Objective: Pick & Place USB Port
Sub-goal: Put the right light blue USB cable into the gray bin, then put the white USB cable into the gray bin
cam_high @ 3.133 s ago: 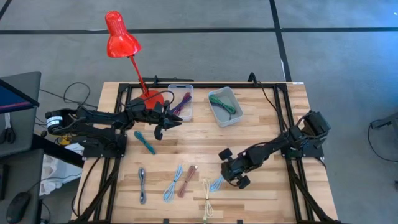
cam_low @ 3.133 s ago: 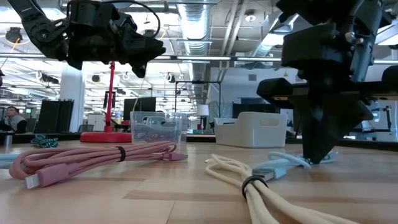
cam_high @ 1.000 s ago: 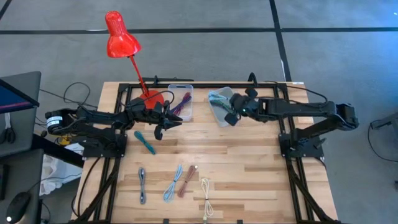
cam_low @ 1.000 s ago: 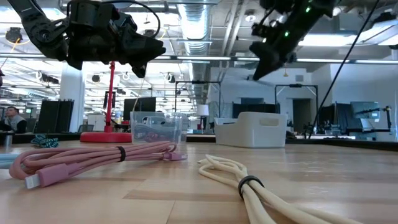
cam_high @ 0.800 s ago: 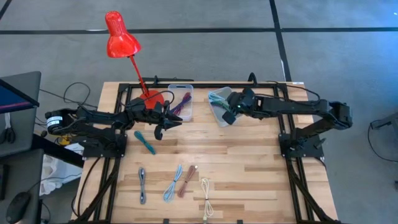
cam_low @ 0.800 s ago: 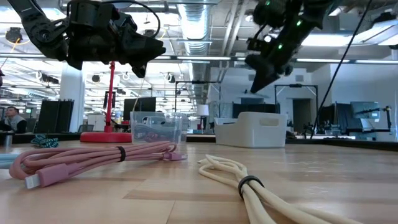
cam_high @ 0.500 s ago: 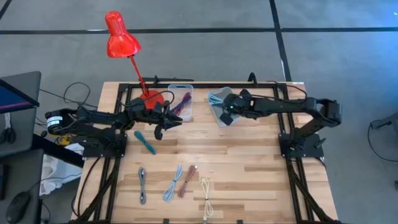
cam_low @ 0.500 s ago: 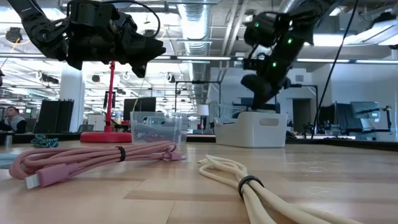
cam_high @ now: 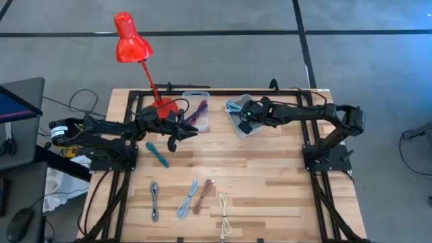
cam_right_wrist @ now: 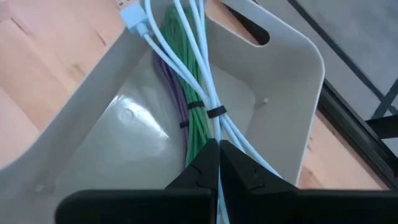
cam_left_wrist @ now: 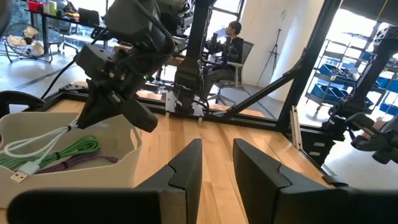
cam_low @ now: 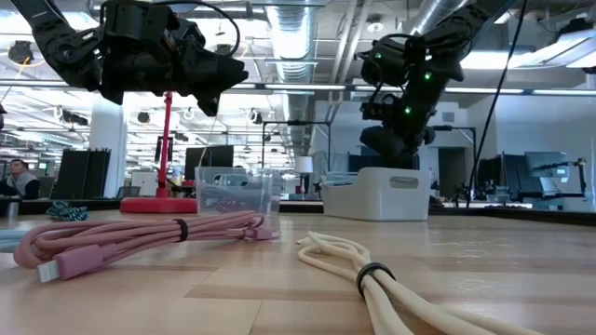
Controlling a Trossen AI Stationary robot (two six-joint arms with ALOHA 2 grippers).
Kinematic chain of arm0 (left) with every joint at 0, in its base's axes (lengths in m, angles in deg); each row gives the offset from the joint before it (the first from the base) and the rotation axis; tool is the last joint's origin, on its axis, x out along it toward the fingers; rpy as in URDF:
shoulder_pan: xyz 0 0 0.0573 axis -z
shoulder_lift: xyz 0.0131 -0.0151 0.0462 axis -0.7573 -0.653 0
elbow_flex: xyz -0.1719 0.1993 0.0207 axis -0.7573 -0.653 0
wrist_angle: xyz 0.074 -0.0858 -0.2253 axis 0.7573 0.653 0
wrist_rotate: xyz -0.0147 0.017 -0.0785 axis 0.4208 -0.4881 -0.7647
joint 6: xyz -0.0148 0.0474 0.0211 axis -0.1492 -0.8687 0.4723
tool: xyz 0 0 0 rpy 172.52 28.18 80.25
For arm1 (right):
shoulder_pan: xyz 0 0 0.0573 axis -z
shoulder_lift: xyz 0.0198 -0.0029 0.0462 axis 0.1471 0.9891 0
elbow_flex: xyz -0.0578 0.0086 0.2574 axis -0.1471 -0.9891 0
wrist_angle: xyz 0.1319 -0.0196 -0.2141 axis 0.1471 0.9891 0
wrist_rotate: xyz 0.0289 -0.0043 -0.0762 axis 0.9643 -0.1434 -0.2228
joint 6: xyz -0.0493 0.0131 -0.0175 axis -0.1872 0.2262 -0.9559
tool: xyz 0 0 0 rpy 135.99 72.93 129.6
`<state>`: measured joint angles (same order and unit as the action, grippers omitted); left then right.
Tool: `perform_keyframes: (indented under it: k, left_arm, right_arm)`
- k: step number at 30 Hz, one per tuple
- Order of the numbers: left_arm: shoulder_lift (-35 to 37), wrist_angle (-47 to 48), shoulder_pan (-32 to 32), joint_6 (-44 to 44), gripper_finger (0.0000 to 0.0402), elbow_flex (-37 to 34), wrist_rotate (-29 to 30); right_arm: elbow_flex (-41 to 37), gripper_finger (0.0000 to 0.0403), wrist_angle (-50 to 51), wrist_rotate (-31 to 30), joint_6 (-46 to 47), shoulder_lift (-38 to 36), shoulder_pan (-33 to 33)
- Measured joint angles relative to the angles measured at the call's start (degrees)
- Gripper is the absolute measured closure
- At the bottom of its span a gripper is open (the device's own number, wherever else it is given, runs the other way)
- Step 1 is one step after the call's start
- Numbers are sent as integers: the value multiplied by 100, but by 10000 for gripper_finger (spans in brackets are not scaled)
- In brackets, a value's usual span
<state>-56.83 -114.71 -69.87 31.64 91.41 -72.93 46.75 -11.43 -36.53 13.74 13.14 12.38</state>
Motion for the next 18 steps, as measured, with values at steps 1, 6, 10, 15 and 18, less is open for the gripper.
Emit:
perform_keyframes:
  k: [1, 6, 10, 15, 18]
  left_arm:
    - [1, 0, 0, 0, 312, 0, -1]
    - [2, 0, 0, 0, 312, 0, 0]
    - [0, 0, 0, 0, 312, 0, -1]
    - [0, 0, 0, 0, 312, 0, -2]
    - [0, 0, -1, 0, 312, 0, 0]
  right_arm:
    - [0, 403, -1, 38, -8, 0, 11]
    - [0, 401, -14, 96, -20, 0, 33]
    - [0, 386, -149, 88, -28, 0, 29]
    - [0, 357, -266, 48, -176, -2, 14]
    - [0, 343, -262, 31, -178, -2, 13]
